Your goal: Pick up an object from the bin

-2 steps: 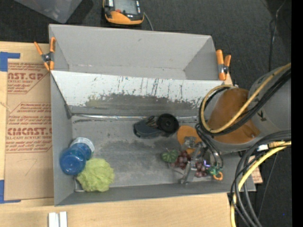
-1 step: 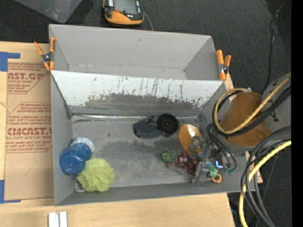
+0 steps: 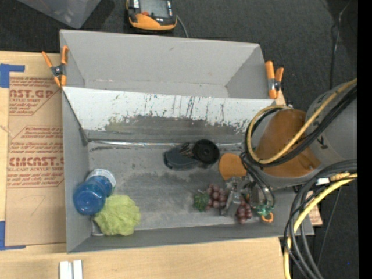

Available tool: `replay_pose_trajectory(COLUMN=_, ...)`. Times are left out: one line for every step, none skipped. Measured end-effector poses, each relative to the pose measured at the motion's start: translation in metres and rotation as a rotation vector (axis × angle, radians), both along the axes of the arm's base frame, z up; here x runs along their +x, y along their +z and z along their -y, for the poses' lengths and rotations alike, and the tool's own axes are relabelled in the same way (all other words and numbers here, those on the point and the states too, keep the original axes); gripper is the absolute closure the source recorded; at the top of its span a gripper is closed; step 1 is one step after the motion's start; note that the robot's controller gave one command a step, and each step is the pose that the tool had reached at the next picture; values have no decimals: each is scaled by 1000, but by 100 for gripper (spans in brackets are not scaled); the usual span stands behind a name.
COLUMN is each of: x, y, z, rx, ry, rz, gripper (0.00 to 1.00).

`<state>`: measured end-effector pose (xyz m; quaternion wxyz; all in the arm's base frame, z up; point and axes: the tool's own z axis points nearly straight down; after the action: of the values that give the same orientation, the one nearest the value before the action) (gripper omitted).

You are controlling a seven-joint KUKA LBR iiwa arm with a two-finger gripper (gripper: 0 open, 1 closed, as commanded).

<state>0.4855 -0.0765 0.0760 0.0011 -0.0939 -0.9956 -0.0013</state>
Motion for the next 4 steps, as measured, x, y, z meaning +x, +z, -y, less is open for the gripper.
replay_pose_trajectory(x=0, y=0, z=0, rx=0, ry=-1, rz=0, gripper=100)
replay_pose_trajectory(x=-2, y=19, z=-1, rx=2, ry=0, rz=-6, gripper=100)
replay_pose_trajectory(x=0, y=42, z=0, rx=1, ry=0, rz=-1, gripper=100)
replay_pose_trajectory(x=0, y=59, z=0, rx=1, ry=0, rz=1, gripper=100)
